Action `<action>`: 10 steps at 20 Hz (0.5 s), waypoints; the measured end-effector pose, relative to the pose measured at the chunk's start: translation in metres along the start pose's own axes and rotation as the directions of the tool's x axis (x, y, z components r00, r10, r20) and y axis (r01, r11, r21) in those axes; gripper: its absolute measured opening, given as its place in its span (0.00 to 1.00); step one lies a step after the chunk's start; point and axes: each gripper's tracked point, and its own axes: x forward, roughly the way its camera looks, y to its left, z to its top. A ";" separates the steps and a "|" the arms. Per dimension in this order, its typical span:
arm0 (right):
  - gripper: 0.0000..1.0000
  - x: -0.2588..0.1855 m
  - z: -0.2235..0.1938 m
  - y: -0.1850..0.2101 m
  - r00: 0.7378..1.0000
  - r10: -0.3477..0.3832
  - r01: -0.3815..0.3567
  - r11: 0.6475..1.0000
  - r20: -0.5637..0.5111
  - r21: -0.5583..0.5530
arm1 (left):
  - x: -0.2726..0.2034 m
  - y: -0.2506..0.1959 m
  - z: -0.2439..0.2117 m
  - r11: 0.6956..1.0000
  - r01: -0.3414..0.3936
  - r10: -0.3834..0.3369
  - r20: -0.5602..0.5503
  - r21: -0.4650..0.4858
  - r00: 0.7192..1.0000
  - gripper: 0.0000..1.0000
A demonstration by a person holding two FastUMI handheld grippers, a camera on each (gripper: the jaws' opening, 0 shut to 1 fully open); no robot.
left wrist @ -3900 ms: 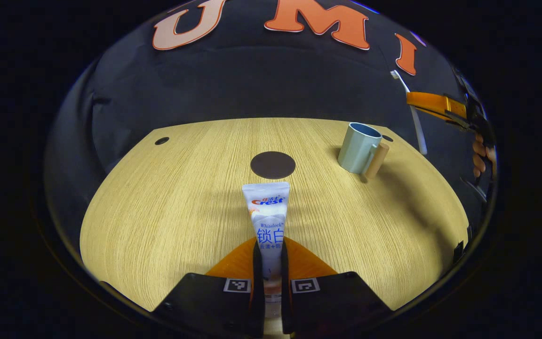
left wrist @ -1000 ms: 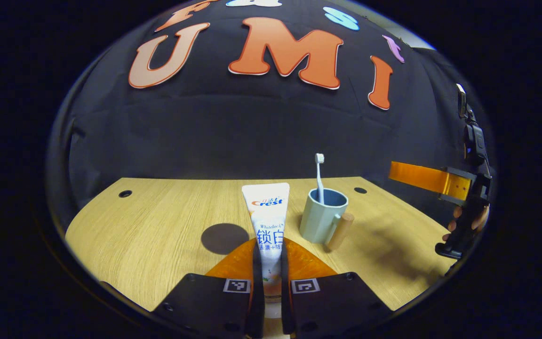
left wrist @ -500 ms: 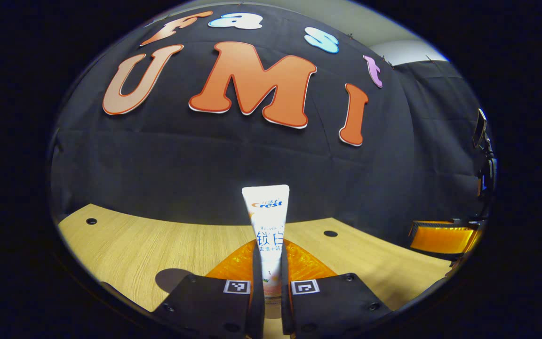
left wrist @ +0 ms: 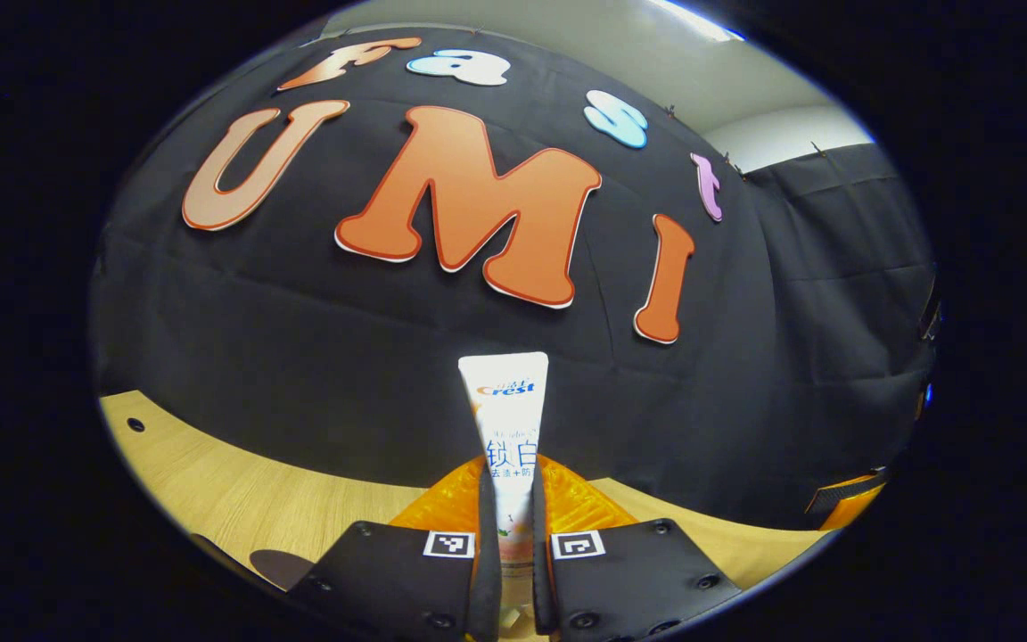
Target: Put the toothbrush and toothpaste on the desktop into the cup, then pick up the cup and place it on the coaster on the desktop.
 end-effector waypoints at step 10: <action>0.84 0.001 -0.016 -0.016 0.999 -0.029 0.029 1.000 -0.030 0.009 | 0.038 -0.004 -0.050 1.000 0.017 -0.018 -0.030 -0.021 0.999 0.17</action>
